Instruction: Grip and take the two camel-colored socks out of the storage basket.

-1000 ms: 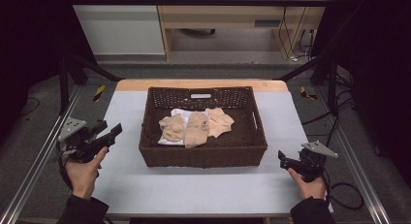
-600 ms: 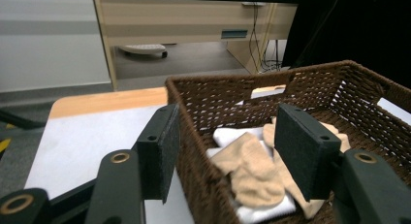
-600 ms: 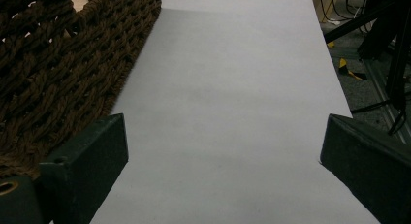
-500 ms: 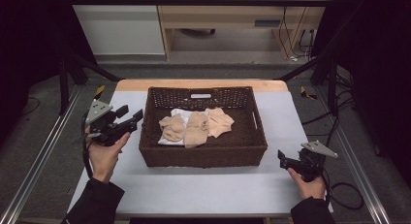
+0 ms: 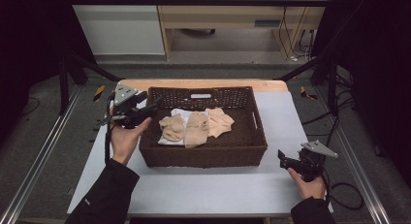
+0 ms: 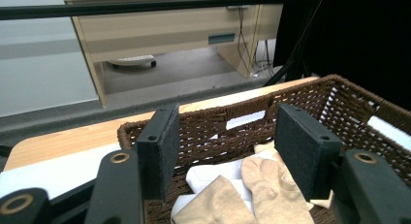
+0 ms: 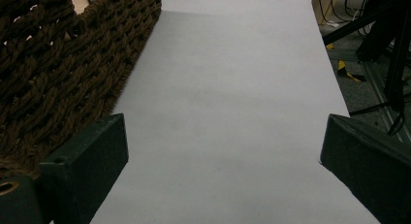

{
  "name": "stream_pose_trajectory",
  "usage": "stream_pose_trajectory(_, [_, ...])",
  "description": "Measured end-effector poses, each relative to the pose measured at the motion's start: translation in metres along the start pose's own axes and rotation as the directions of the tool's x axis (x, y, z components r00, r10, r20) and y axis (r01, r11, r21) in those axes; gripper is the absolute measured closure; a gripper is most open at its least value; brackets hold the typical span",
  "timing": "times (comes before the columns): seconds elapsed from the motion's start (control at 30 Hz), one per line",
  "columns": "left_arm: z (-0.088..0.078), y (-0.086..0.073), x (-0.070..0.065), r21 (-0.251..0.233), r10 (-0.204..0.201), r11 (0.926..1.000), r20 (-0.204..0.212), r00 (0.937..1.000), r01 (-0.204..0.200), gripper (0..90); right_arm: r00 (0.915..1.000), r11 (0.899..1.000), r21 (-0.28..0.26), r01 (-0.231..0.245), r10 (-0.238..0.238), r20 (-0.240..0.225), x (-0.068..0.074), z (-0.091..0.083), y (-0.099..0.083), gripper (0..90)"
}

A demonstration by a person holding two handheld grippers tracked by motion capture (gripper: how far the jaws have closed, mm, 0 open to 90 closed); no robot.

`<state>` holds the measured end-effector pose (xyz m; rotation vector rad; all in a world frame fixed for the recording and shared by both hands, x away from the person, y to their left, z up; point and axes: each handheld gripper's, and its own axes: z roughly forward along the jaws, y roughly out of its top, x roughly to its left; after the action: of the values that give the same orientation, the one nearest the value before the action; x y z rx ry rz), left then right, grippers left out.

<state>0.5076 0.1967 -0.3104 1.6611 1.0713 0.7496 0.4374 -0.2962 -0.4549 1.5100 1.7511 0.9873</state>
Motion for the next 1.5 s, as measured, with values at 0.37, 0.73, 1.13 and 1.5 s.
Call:
stream_pose_trajectory(0.37, [0.035, -0.003, -0.009, 0.028, 0.028, 0.9992, -0.013, 0.9995, -0.028, 42.4, 1.0, 1.0, 0.002, 0.0, 0.0, 0.0, 0.0, 0.001, 0.0, 3.7])
stream_pose_trajectory(0.73, [0.068, -0.019, -0.012, 0.08, 0.039, 0.9961, -0.024, 0.9989, -0.037, 44.4, 1.0, 1.0, 0.005, 0.004, -0.004, 0.003, 0.0, 0.001, 0.0, 3.9])
stream_pose_trajectory(1.13, [0.095, -0.045, -0.015, 0.198, 0.086, 0.977, -0.02, 0.9961, -0.081, 45.4, 0.9999, 1.0, 0.006, 0.008, -0.008, 0.008, 0.0, 0.001, 0.0, 4.1])
stream_pose_trajectory(1.5, [0.102, -0.067, -0.009, 0.298, 0.095, 0.951, -0.033, 0.9949, -0.081, 44.1, 0.9997, 1.0, 0.012, 0.019, -0.019, 0.016, 0.0, 0.003, 0.0, 4.2])
